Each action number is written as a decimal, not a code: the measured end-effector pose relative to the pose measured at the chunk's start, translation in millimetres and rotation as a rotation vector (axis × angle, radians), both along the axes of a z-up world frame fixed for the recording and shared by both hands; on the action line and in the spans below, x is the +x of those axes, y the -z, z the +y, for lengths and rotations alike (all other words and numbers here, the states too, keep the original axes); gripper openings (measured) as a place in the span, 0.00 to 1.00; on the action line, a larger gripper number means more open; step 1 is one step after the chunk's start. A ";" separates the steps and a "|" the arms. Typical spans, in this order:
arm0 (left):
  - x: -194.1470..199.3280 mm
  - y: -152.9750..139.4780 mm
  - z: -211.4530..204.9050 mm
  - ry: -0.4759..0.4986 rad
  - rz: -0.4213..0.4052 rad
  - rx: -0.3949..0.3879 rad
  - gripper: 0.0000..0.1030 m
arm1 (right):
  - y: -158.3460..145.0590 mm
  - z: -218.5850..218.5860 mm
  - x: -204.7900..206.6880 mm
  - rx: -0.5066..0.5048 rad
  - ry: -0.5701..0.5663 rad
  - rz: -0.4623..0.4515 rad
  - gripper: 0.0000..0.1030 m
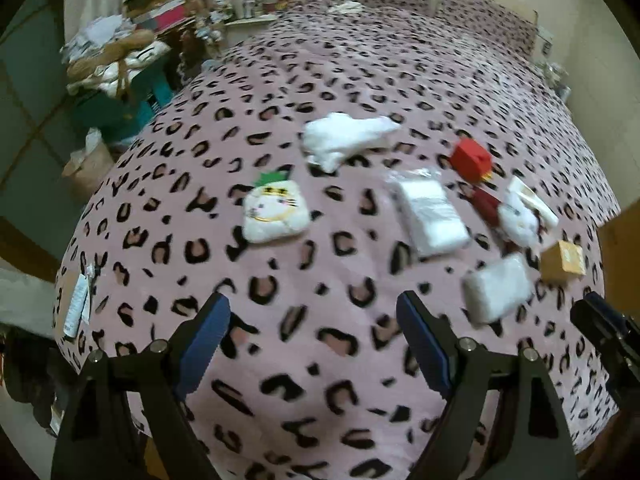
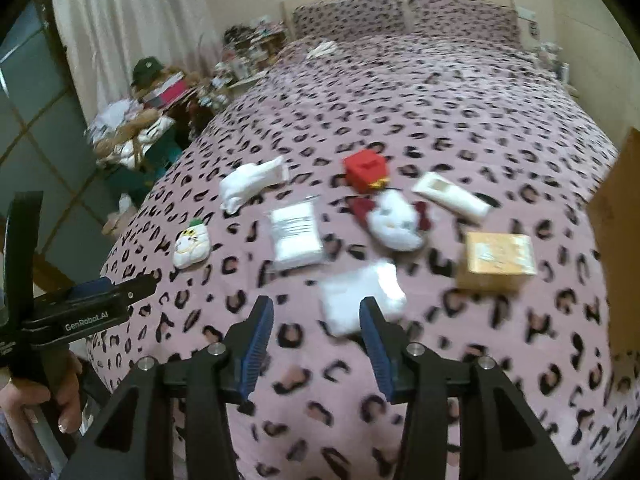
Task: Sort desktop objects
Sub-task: 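Move both open tools back over the remaining items on the bed, then grasp the white Hello Kitty plush with the left tool while the right tool grasps the clear bag of cotton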
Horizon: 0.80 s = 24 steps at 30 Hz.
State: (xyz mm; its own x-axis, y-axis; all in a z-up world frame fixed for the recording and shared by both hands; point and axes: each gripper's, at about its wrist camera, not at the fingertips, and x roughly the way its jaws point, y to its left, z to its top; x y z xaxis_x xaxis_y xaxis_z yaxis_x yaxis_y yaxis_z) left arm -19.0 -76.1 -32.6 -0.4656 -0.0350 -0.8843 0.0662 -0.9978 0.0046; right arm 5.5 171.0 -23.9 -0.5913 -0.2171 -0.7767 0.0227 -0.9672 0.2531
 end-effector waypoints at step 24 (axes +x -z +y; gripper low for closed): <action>-125.4 101.8 -59.9 -0.115 -0.114 0.120 0.84 | 97.4 -60.7 -163.6 -0.017 -0.045 -0.204 0.45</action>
State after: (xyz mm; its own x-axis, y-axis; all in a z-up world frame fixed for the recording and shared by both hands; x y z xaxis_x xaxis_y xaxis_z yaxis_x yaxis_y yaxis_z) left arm -144.3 -136.0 -134.4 -0.3612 0.0265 -0.9321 0.1851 -0.9777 -0.0996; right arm -158.1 110.3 -121.4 -0.4119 -0.2536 -0.8752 0.0128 -0.9620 0.2727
